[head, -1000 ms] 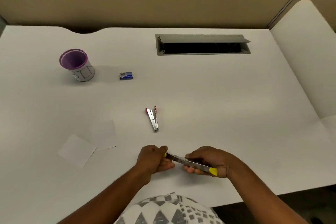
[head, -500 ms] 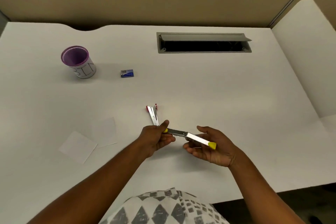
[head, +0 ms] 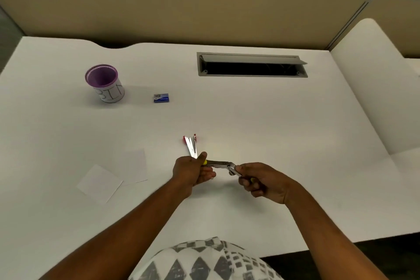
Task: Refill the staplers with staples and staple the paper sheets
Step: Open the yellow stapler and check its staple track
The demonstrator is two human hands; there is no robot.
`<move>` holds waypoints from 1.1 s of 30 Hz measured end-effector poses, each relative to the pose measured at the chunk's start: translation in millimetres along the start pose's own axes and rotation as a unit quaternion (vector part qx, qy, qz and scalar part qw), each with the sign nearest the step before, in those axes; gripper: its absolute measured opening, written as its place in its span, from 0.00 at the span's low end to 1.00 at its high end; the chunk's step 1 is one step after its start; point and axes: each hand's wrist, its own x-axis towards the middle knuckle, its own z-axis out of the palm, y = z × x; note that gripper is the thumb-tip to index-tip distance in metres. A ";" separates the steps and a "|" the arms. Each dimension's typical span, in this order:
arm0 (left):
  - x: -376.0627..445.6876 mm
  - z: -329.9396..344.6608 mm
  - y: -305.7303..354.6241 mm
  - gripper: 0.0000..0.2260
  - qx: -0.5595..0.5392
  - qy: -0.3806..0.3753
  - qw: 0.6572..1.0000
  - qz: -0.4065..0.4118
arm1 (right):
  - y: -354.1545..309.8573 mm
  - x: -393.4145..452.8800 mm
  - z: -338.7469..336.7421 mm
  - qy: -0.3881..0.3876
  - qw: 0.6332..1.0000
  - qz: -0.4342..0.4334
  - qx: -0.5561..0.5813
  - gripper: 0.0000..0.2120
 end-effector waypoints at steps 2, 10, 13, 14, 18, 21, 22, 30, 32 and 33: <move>0.4 0.0 7.8 0.15 0.022 0.005 0.999 0.034 | -2.8 -0.3 1.1 0.005 1.000 -0.001 -0.018 0.18; -2.1 -7.9 15.7 0.17 0.101 0.017 0.990 0.101 | -11.1 -3.8 11.9 0.047 0.993 0.009 -0.107 0.15; 1.9 -13.8 16.4 0.15 0.059 -0.010 0.995 0.086 | -20.4 -6.2 19.8 0.068 0.989 -0.071 -0.106 0.13; 2.5 -16.5 16.3 0.14 0.037 -0.019 0.996 0.081 | -22.1 -7.2 24.2 0.074 0.986 -0.102 -0.107 0.12; 2.8 -28.6 13.0 0.08 -0.067 -0.059 0.995 0.036 | -16.9 -3.2 51.7 0.094 0.960 -0.181 -0.194 0.07; 3.6 -35.1 10.0 0.07 -0.078 -0.086 0.993 0.038 | -9.8 6.5 64.3 0.162 0.919 -0.218 -0.287 0.06; 4.2 -37.2 9.9 0.09 -0.069 -0.089 0.992 0.050 | -9.3 9.4 66.7 0.181 0.910 -0.230 -0.295 0.06; 6.4 -45.6 27.1 0.12 -0.119 -0.084 0.981 0.127 | -13.4 20.7 85.0 0.236 0.893 -0.277 -0.264 0.04; 8.3 -49.1 34.8 0.12 -0.137 -0.074 0.978 0.137 | -11.9 26.5 92.6 0.249 0.887 -0.272 -0.278 0.02; 10.0 -50.9 38.5 0.12 -0.153 -0.070 0.976 0.136 | -11.1 29.7 95.7 0.261 0.881 -0.269 -0.288 0.02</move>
